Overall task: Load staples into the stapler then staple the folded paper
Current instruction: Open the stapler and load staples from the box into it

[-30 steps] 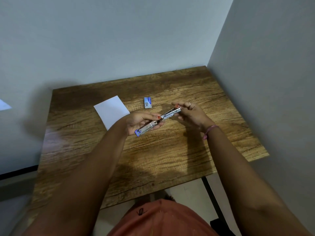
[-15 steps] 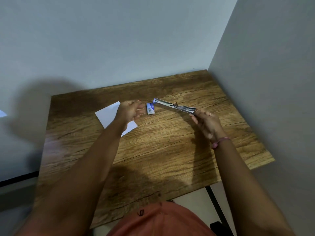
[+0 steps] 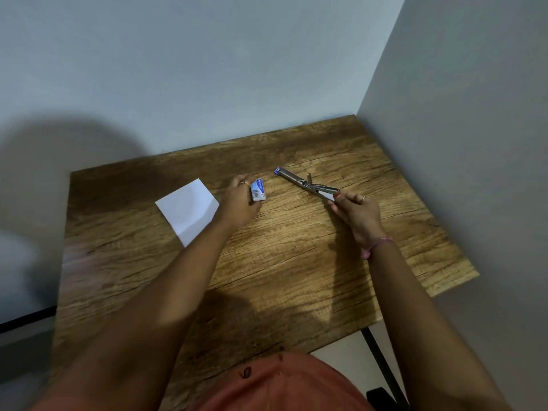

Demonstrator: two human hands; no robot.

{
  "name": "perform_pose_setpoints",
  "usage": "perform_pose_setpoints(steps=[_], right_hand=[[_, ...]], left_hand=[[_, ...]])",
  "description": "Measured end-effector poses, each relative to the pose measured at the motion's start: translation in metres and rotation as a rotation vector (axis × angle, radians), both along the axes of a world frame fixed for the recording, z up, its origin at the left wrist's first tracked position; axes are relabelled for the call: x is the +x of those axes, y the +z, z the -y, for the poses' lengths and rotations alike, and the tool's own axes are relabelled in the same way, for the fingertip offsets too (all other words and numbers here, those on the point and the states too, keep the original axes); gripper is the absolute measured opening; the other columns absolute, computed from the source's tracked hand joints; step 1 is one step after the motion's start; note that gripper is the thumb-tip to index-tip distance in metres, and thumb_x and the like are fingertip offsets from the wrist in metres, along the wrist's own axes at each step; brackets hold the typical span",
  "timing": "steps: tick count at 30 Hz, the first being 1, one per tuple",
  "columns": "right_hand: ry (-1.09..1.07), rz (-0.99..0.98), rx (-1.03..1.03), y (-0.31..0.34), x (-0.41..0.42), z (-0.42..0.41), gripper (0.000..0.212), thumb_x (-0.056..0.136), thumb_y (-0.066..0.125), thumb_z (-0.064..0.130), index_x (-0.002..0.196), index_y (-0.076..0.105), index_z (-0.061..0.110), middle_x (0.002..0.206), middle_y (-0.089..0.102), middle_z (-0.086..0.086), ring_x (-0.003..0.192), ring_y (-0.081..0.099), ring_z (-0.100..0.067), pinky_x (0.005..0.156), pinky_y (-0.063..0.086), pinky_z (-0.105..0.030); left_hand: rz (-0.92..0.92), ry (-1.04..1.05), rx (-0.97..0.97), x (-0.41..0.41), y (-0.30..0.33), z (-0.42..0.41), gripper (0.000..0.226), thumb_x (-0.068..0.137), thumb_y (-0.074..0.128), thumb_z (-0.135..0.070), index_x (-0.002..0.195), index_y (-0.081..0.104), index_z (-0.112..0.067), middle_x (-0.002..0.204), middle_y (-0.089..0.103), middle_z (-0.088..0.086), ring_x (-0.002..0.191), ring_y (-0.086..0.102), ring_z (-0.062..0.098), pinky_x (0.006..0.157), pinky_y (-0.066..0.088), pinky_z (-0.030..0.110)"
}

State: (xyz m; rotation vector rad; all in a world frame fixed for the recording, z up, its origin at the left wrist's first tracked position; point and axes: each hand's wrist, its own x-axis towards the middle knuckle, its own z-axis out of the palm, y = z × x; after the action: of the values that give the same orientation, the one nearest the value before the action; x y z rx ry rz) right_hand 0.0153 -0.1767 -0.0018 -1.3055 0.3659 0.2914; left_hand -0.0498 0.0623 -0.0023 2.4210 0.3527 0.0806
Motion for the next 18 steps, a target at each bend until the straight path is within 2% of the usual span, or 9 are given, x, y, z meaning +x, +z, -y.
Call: perform_pose_setpoints(steps=[4, 7, 13, 15, 18], right_hand=[[0.08, 0.031, -0.223, -0.0048, -0.0005, 0.0032, 0.006, 0.088, 0.061, 0.002, 0.09, 0.063, 0.008, 0.083, 0.065, -0.006, 0.056, 0.066, -0.005, 0.052, 0.054, -0.015], [0.08, 0.06, -0.32, -0.006, 0.0004, 0.0046, 0.014, 0.089, 0.062, 0.005, 0.102, 0.065, 0.003, 0.086, 0.067, -0.007, 0.059, 0.066, -0.006, 0.048, 0.052, -0.014], [0.098, 0.063, -0.295, -0.0059, 0.001, 0.0045, 0.009, 0.086, 0.063, 0.002, 0.096, 0.064, 0.002, 0.081, 0.066, -0.007, 0.059, 0.067, -0.006, 0.049, 0.053, -0.015], [0.129, 0.08, -0.307, -0.0072, 0.0005, 0.0055, 0.007, 0.086, 0.064, 0.001, 0.088, 0.064, 0.008, 0.082, 0.066, -0.006, 0.062, 0.067, -0.007, 0.051, 0.053, -0.016], [0.149, 0.102, -0.311, -0.0083, -0.0002, 0.0054, 0.015, 0.085, 0.063, -0.001, 0.083, 0.06, 0.014, 0.081, 0.065, -0.004, 0.058, 0.067, -0.004, 0.051, 0.054, -0.016]], left_hand=[[-0.025, -0.073, 0.063, 0.0032, -0.0039, -0.0017, 0.059, 0.089, 0.061, -0.016, 0.142, 0.038, -0.005, 0.153, 0.028, 0.009, 0.14, 0.03, 0.023, 0.11, 0.026, 0.027], [-0.062, -0.111, 0.12, 0.0057, -0.0063, -0.0035, 0.059, 0.091, 0.06, -0.018, 0.143, 0.037, -0.004, 0.155, 0.025, 0.008, 0.142, 0.026, 0.022, 0.112, 0.024, 0.03], [-0.116, -0.135, 0.153, 0.0092, -0.0066, -0.0036, 0.058, 0.093, 0.057, -0.021, 0.145, 0.036, -0.007, 0.157, 0.021, 0.01, 0.143, 0.023, 0.026, 0.113, 0.023, 0.033], [-0.117, -0.138, 0.193, 0.0085, -0.0063, -0.0035, 0.055, 0.093, 0.056, -0.021, 0.143, 0.038, -0.006, 0.155, 0.026, 0.012, 0.141, 0.027, 0.027, 0.112, 0.025, 0.034], [-0.08, -0.115, 0.201, 0.0071, -0.0065, -0.0027, 0.046, 0.092, 0.054, -0.017, 0.136, 0.047, -0.003, 0.148, 0.036, 0.012, 0.134, 0.037, 0.026, 0.105, 0.031, 0.031]])
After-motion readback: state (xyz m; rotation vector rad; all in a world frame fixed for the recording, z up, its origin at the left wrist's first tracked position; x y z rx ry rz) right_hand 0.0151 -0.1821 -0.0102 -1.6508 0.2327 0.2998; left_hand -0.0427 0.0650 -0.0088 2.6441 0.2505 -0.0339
